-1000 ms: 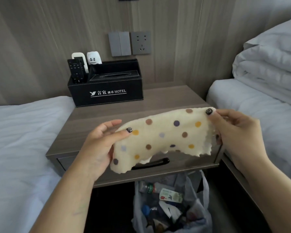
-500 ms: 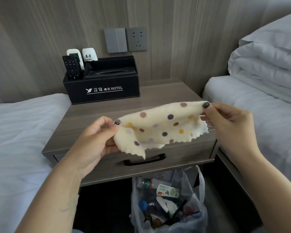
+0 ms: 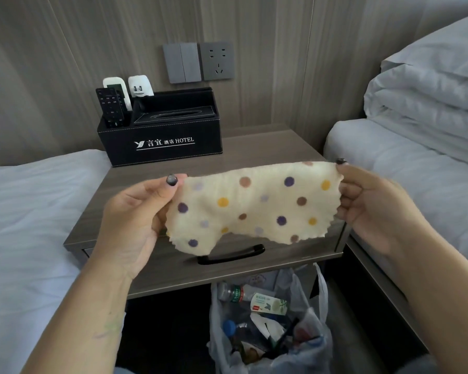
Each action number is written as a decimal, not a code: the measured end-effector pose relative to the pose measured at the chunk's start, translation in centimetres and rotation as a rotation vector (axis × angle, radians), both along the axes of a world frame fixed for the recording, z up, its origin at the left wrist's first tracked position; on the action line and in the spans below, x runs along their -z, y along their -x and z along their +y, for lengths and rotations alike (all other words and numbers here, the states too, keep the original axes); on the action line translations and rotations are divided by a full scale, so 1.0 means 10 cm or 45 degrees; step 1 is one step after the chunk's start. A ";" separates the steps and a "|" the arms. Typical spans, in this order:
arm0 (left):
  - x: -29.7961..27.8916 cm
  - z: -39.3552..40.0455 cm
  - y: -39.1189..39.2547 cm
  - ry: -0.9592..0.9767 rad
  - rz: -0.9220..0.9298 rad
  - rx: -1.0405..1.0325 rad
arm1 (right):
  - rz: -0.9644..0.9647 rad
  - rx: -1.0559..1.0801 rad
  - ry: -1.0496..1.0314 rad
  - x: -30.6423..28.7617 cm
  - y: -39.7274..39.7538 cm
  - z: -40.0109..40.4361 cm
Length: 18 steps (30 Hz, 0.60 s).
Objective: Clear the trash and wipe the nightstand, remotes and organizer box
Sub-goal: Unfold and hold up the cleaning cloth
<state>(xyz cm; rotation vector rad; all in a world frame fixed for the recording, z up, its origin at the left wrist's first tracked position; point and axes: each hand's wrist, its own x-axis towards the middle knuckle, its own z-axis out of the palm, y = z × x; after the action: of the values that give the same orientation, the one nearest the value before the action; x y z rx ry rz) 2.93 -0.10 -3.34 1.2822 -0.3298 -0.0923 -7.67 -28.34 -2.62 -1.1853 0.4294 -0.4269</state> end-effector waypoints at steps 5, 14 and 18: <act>-0.03 0.00 0.00 -0.037 -0.114 -0.088 | 0.093 -0.242 0.200 -0.06 0.09 0.02; -0.06 0.09 0.04 -0.680 -0.242 -0.193 | 0.232 -0.050 0.815 -0.03 0.20 -0.19; -0.11 0.10 0.10 -0.749 -0.208 -0.281 | 0.154 -0.113 0.652 -0.04 0.21 -0.22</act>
<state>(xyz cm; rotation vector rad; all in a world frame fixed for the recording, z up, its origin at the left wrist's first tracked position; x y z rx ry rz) 1.94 0.87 -2.25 1.9080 -0.3091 0.1136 -9.73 -30.50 -2.23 -1.7270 0.3796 -0.4013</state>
